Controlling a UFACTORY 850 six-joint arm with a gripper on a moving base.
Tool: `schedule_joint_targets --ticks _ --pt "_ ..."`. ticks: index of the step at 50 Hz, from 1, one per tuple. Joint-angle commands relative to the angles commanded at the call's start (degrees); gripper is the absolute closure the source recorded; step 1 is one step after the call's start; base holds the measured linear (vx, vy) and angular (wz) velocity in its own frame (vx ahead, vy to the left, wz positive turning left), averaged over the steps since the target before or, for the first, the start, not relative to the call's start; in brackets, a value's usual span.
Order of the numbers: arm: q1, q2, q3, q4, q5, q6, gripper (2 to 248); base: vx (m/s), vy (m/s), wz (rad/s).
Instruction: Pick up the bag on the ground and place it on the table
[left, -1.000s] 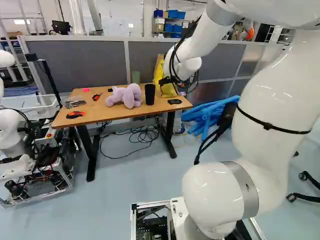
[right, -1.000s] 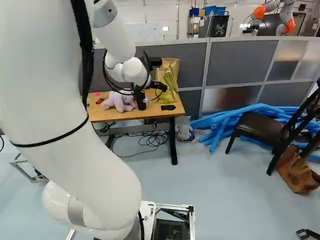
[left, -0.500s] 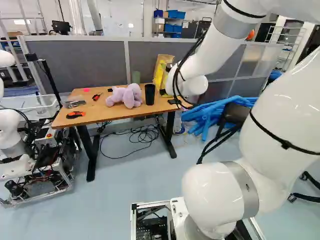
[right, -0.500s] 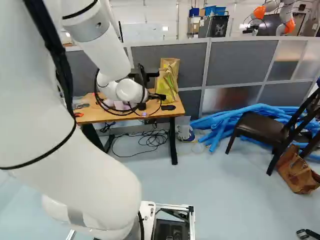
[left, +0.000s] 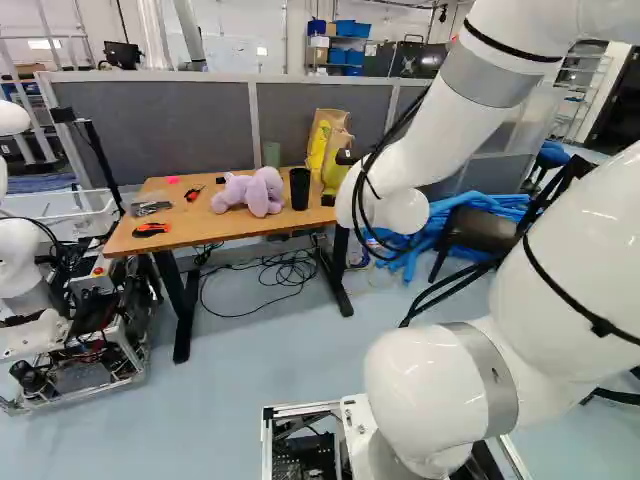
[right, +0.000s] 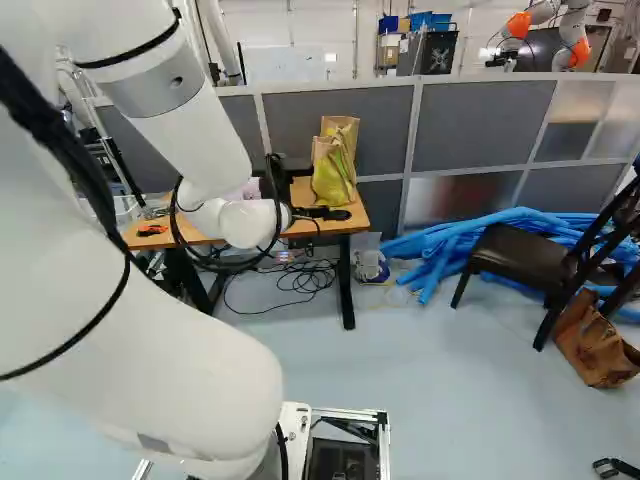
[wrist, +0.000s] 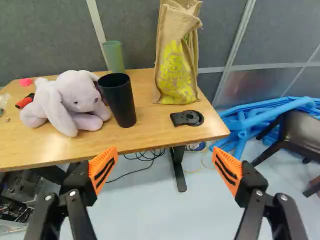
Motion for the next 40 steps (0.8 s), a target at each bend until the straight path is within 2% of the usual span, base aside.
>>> schedule_joint_targets --ticks 16,40 --pt "0.09 2.55 5.42 -0.06 5.21 0.0 3 0.0 0.0 0.0" --pt "0.17 4.81 10.22 -0.11 9.82 0.0 3 0.0 0.0 0.0"
